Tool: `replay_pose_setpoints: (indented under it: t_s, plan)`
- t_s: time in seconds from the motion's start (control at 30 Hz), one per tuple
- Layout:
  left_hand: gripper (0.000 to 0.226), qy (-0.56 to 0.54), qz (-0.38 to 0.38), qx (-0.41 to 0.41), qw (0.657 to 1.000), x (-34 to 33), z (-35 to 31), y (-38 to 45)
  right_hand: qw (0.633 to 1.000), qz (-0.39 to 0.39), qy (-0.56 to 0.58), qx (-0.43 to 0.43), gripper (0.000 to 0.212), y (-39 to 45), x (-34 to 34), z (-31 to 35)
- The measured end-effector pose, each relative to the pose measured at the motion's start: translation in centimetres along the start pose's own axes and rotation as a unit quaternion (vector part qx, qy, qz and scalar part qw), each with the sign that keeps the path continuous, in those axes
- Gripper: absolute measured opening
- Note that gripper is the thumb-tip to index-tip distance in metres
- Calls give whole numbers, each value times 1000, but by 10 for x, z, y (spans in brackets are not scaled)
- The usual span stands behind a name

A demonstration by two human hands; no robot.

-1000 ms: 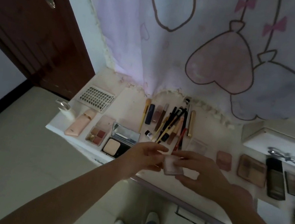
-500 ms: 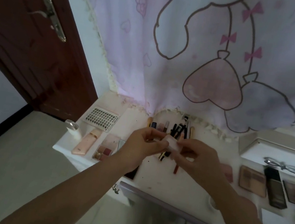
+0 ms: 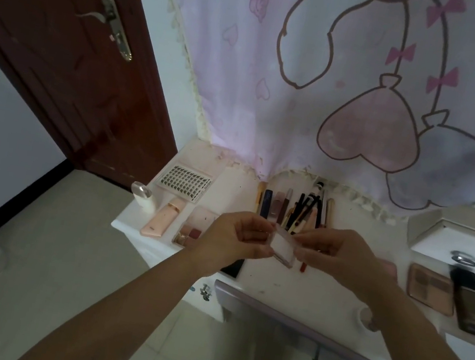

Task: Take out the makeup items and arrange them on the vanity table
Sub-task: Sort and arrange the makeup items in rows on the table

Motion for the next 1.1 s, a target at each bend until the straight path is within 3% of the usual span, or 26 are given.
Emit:
replay_pose_setpoints:
  t_s: [0.13, 0.3, 0.47, 0.63, 1.1]
  plan:
    - [36, 5, -7, 39, 999, 0, 27, -6, 991, -14, 103, -81, 16, 7, -5, -18]
    - [30, 25, -66, 138, 988, -10, 73, -12, 979, -40, 99, -172, 26, 24, -22, -60]
    - [28, 155, -100, 225, 957, -26, 122, -18, 964, -53, 63, -251, 20, 34, -41, -115]
    - [27, 232, -105, 253, 933, -36, 142, -7, 957, -87, 29, -277, 22, 52, -49, -139]
    - [17, 271, -182, 290, 900, -41, 165, 16, 937, -102, 32, -332, 25, 77, -49, -158]
Point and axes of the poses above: each hand's wrist, its own y-axis towards the middle knuckle, its own x-axis out of the back of the hand, z = x × y, the point moved 2 cm from there along y, towards the middle knuckle, and after that the axes turned 13 degrees about y, right-handed, at the moved point
